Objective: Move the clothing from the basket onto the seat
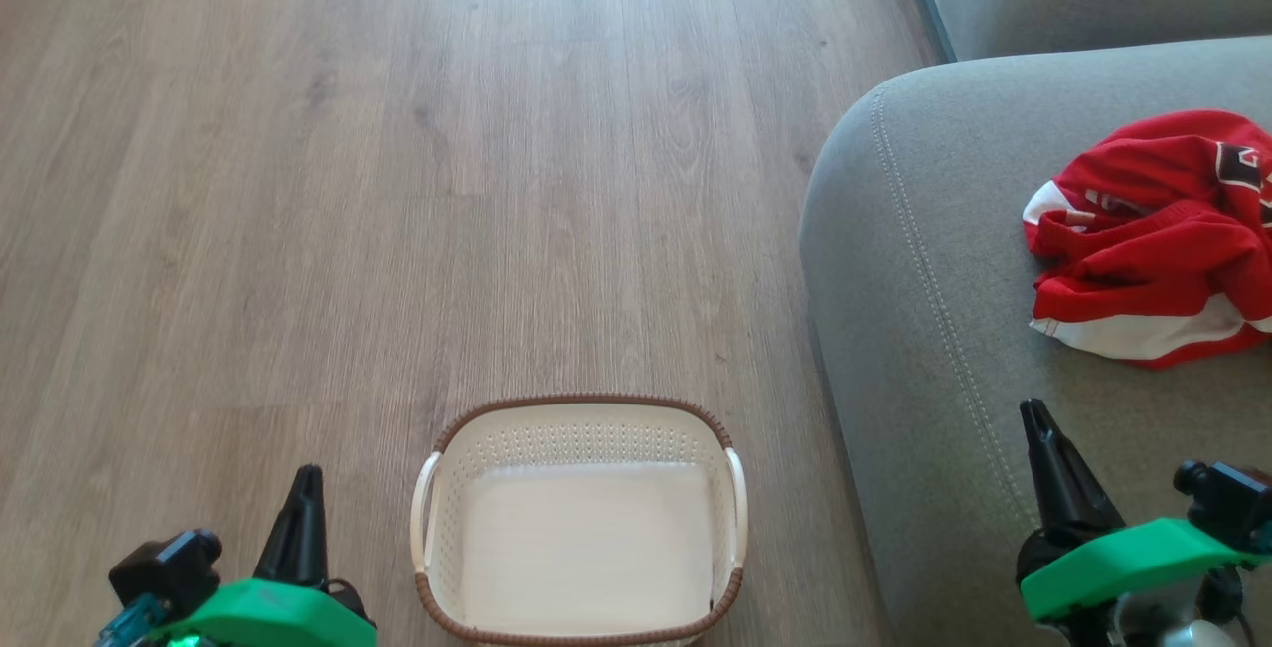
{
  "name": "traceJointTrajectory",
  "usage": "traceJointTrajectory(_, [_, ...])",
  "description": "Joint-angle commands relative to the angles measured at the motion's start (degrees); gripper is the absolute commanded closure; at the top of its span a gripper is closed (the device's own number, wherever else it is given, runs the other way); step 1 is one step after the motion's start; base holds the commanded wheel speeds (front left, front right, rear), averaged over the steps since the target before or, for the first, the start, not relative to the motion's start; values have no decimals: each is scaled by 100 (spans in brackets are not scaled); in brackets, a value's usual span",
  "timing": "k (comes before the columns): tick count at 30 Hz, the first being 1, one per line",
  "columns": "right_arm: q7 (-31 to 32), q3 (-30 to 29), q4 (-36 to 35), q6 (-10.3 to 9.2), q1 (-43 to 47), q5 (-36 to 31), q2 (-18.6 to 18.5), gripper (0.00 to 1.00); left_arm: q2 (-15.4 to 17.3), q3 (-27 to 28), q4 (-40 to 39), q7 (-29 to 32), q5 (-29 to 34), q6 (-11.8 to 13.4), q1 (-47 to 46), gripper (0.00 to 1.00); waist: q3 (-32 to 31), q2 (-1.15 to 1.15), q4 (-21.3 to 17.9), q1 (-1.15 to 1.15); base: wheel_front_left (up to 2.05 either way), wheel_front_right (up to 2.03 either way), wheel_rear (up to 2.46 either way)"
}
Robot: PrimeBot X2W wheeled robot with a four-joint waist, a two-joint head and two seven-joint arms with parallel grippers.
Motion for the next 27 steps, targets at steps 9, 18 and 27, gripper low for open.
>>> traceJointTrajectory(9, [149,-138,-100,13,-390,592,51,100,-26,257,-109,170,-640,-127,-394,100,8,0,4,0,0,0,0])
traceJointTrajectory(18, [271,-212,-40,16,-457,1064,114,100,-84,380,-76,318,-1161,-206,-476,100,15,0,7,0,0,0,0])
traceJointTrajectory(27, [395,-288,20,20,-526,1533,179,100,-141,503,-44,467,-1682,-285,-557,100,22,0,10,0,0,0,0])
